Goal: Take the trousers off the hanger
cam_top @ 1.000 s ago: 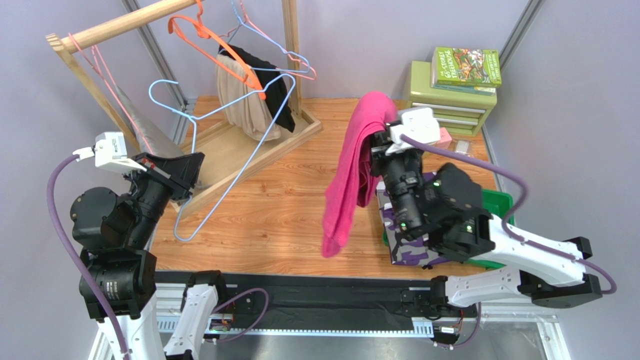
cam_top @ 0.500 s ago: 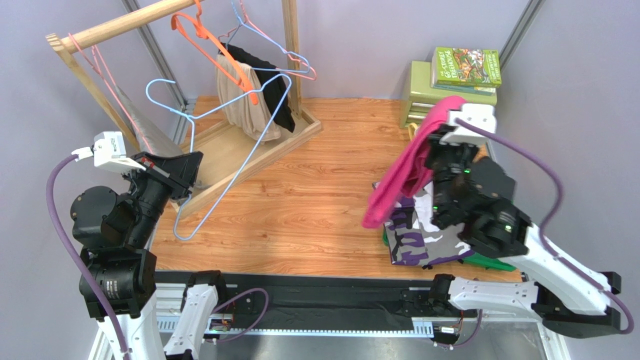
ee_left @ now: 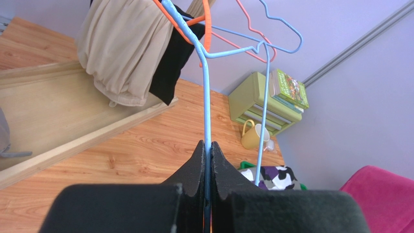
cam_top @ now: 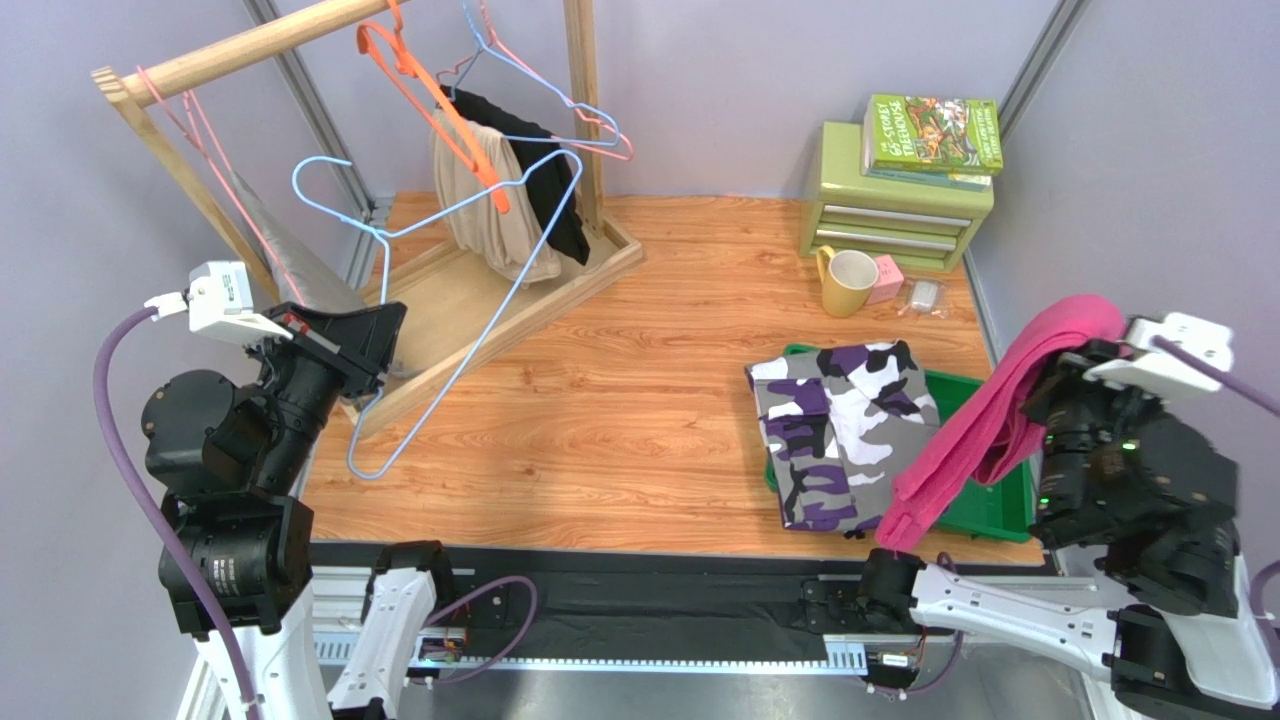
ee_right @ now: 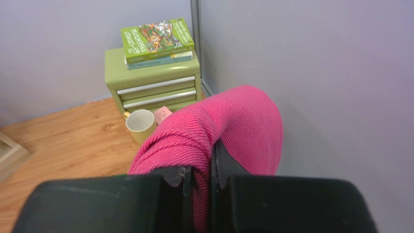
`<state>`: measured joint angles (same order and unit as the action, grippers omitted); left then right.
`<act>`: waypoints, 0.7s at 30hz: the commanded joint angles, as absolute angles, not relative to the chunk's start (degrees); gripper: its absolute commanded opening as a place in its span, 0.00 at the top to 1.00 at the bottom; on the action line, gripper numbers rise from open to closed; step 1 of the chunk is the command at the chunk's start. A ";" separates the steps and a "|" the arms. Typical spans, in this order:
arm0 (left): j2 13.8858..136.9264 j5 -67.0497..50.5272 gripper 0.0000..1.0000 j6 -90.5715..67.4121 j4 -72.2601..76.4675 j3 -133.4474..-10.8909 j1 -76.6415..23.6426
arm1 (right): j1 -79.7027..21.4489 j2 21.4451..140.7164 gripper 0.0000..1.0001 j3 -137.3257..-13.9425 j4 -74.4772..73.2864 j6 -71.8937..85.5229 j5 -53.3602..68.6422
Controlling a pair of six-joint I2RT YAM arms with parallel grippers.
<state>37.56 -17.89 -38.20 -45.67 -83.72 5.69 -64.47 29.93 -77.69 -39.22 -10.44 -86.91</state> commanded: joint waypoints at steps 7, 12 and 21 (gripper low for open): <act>38.14 -18.63 1.00 -36.83 -44.82 -84.73 5.71 | -64.51 33.39 1.00 -63.57 -50.36 15.08 -77.70; 38.23 -18.81 1.00 -36.65 -44.82 -84.55 5.71 | -61.01 44.45 1.00 -58.72 -50.45 22.31 -70.35; 37.79 -18.02 1.00 -35.60 -45.70 -84.02 5.71 | -54.49 57.12 1.00 -53.88 -39.38 21.80 -60.03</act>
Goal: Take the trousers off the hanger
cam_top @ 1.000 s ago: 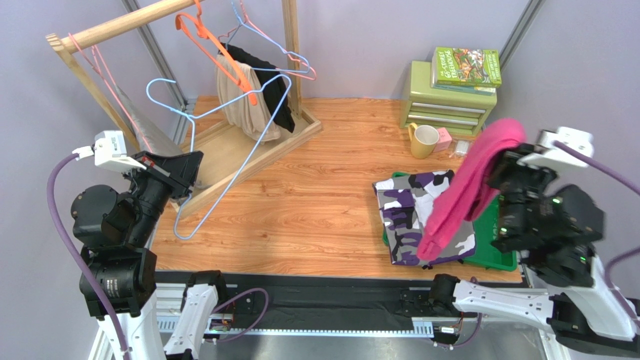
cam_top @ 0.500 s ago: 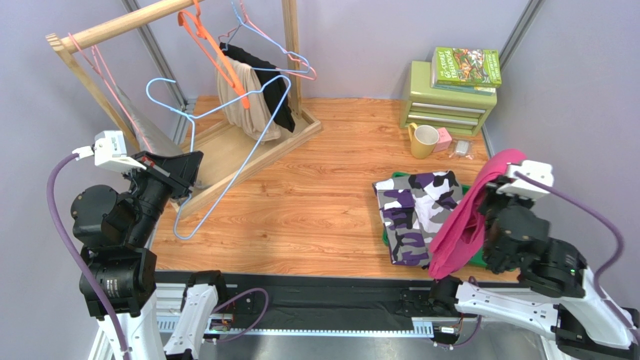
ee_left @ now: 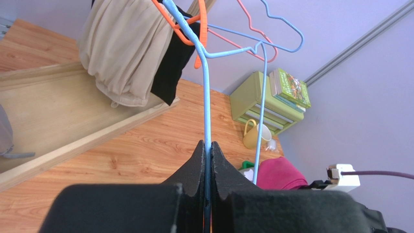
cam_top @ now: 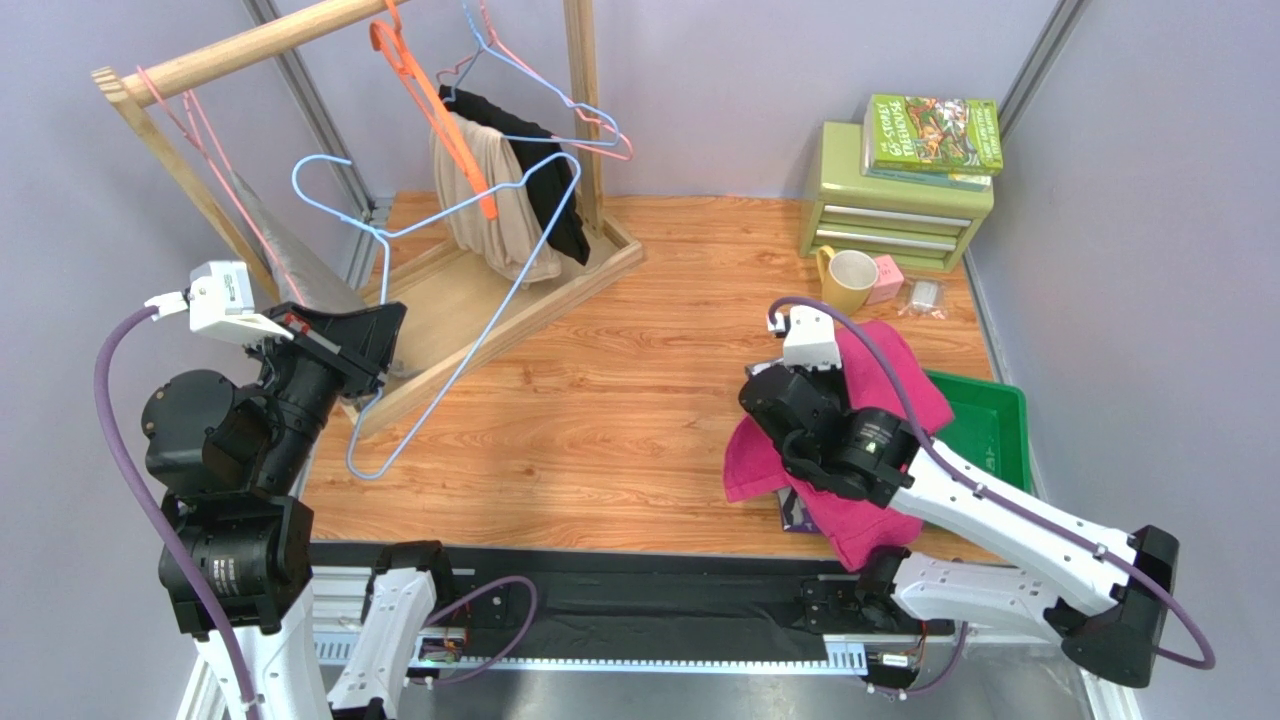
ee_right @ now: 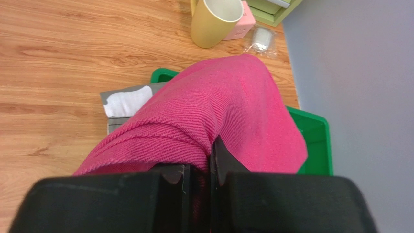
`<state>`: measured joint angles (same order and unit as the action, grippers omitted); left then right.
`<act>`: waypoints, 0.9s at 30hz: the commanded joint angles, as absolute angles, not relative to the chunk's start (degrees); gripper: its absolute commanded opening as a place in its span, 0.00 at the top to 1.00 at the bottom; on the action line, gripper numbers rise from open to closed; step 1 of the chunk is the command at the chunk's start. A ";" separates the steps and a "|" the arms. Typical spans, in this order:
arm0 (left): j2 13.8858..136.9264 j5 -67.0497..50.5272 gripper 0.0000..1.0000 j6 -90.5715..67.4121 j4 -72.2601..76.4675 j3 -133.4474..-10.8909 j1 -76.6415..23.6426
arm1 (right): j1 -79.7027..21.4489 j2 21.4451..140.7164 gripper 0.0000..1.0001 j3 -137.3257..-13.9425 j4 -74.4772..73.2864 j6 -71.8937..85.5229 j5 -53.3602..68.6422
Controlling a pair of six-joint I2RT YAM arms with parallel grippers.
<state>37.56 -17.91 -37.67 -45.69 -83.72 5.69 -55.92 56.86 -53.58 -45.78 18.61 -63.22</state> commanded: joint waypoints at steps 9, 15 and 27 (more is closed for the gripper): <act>37.71 -17.58 1.00 -35.51 -45.70 -83.32 5.71 | -54.05 54.85 0.59 -51.76 -45.70 26.36 -56.52; 37.53 -17.93 1.00 -35.60 -45.44 -83.14 5.71 | -53.96 53.44 0.27 -58.16 -53.43 27.95 -54.76; 36.74 -17.75 1.00 -33.58 -45.79 -82.27 5.71 | -55.90 54.93 0.13 -77.77 -54.50 26.28 -42.73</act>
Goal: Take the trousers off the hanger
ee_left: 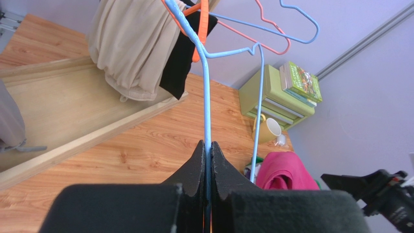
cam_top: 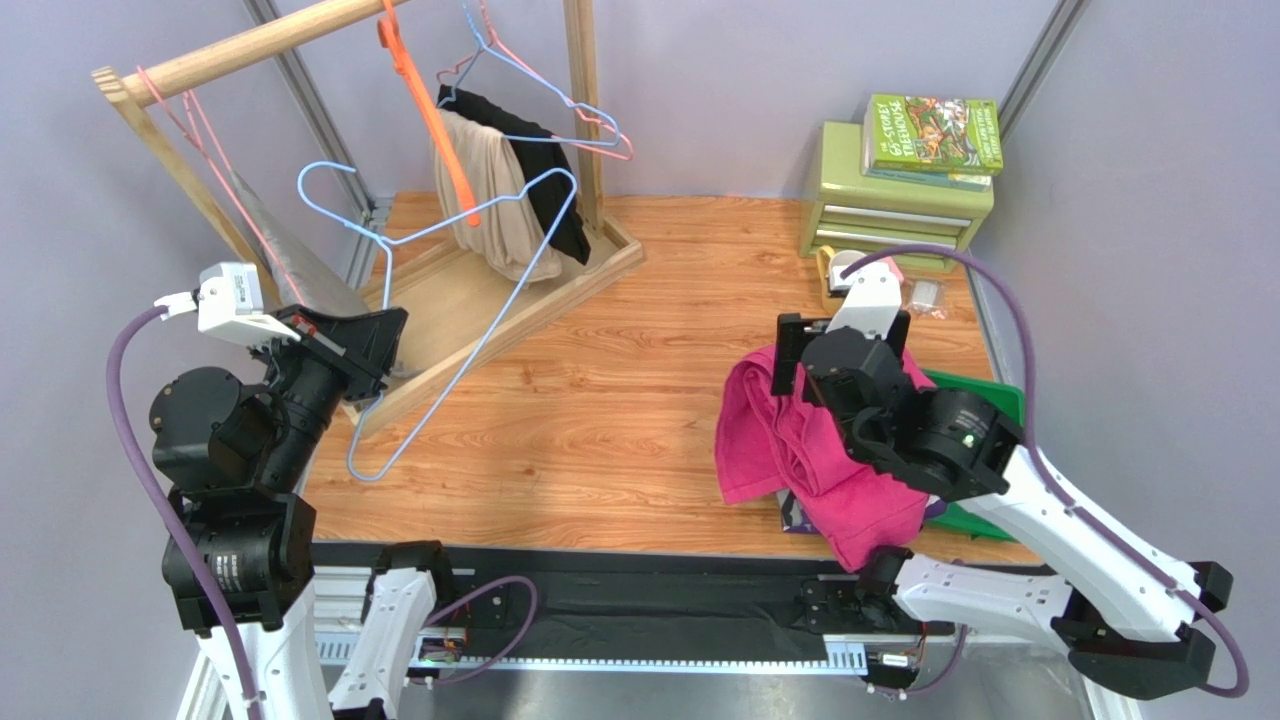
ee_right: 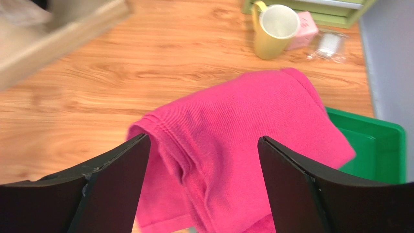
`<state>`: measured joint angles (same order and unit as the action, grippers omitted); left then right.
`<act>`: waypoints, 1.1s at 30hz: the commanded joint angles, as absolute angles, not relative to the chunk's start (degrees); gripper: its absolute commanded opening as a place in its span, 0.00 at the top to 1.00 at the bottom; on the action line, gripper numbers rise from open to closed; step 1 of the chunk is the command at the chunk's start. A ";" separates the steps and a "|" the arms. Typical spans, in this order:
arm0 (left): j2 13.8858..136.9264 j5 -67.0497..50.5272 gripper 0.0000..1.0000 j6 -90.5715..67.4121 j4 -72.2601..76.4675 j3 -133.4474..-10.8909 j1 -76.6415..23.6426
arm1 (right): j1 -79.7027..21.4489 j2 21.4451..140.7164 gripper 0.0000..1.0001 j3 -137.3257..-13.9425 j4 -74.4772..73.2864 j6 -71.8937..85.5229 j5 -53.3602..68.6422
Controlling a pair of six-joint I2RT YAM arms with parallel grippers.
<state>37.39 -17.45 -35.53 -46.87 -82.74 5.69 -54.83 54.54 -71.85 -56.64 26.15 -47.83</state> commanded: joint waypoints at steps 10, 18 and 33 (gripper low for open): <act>37.00 -24.77 1.00 -32.78 -43.07 -79.98 5.71 | -56.16 63.62 0.13 -83.66 -30.71 29.26 -13.49; 36.74 -33.22 1.00 -32.08 -39.73 -78.40 5.63 | -56.16 75.49 0.12 -90.52 -18.11 39.28 3.16; 36.21 -47.97 1.00 -41.02 -28.15 -74.27 5.71 | -55.99 74.19 0.52 -79.30 -3.01 51.50 -5.61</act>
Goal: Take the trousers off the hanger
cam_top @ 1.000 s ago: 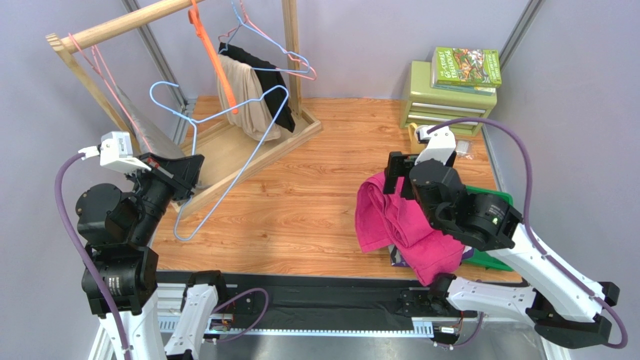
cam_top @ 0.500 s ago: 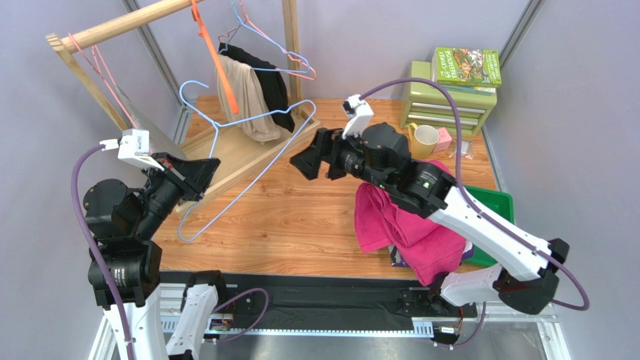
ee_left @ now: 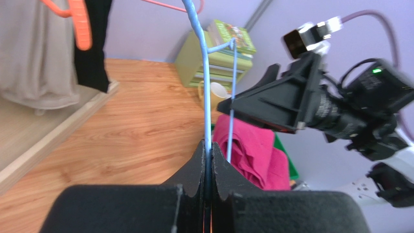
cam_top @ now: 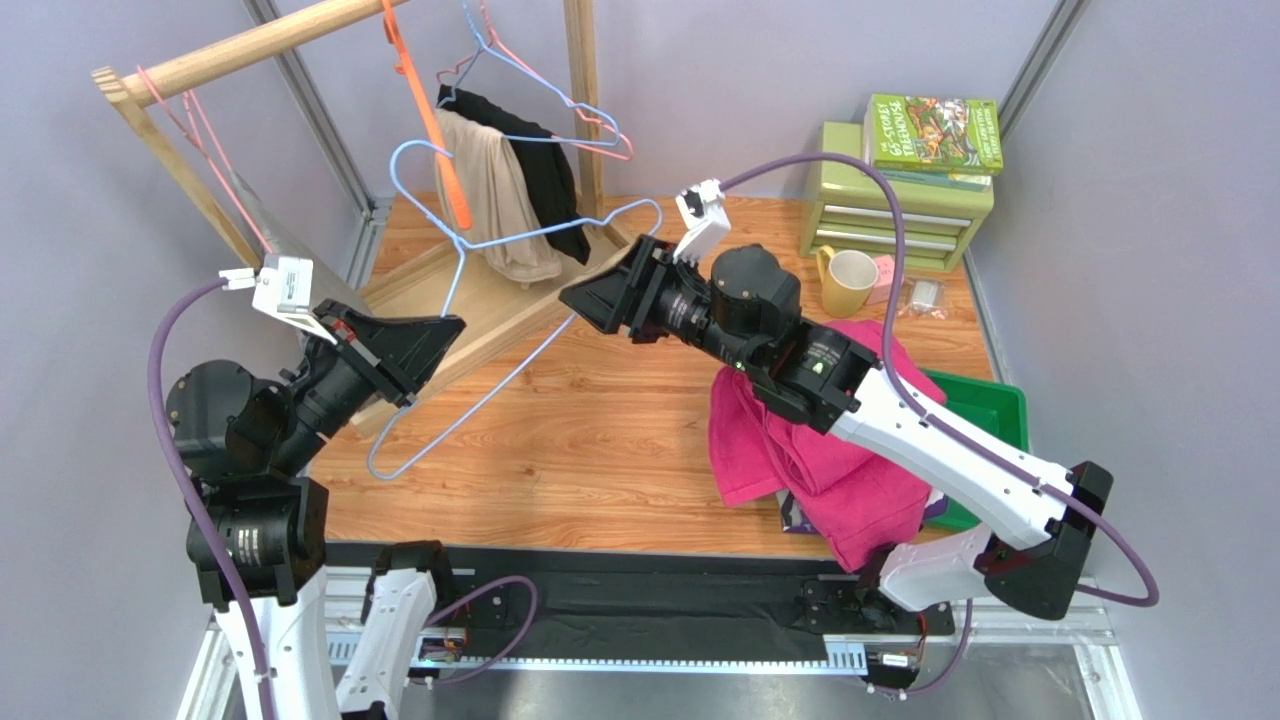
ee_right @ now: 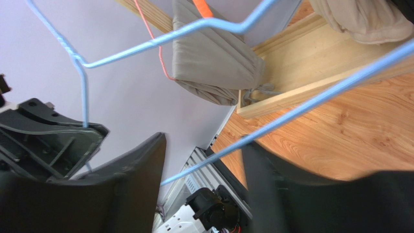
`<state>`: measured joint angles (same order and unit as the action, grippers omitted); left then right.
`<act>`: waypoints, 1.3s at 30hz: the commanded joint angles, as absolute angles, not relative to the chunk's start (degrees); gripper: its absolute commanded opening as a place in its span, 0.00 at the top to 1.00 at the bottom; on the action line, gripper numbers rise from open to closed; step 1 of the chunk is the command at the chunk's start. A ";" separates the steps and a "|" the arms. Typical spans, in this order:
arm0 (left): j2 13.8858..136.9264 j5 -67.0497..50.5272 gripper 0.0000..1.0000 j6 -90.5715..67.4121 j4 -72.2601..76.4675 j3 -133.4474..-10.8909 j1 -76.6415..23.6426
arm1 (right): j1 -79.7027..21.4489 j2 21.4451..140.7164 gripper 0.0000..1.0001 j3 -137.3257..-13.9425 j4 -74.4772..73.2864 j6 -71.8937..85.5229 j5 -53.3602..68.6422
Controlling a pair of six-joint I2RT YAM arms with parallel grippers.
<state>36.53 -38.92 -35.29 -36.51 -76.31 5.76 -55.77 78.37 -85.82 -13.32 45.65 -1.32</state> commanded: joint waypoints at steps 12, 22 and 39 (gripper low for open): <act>38.49 -62.65 1.00 -62.48 -0.73 -65.30 5.45 | -56.07 67.15 1.00 -73.21 -4.39 52.56 -13.27; 39.37 -68.38 1.00 -69.61 10.90 -67.50 1.76 | -55.11 65.83 1.00 -72.86 -8.70 55.37 -17.06; 38.23 -75.41 1.00 -69.26 12.48 -71.37 -4.39 | -52.30 70.05 1.00 -80.86 -15.20 53.79 -11.16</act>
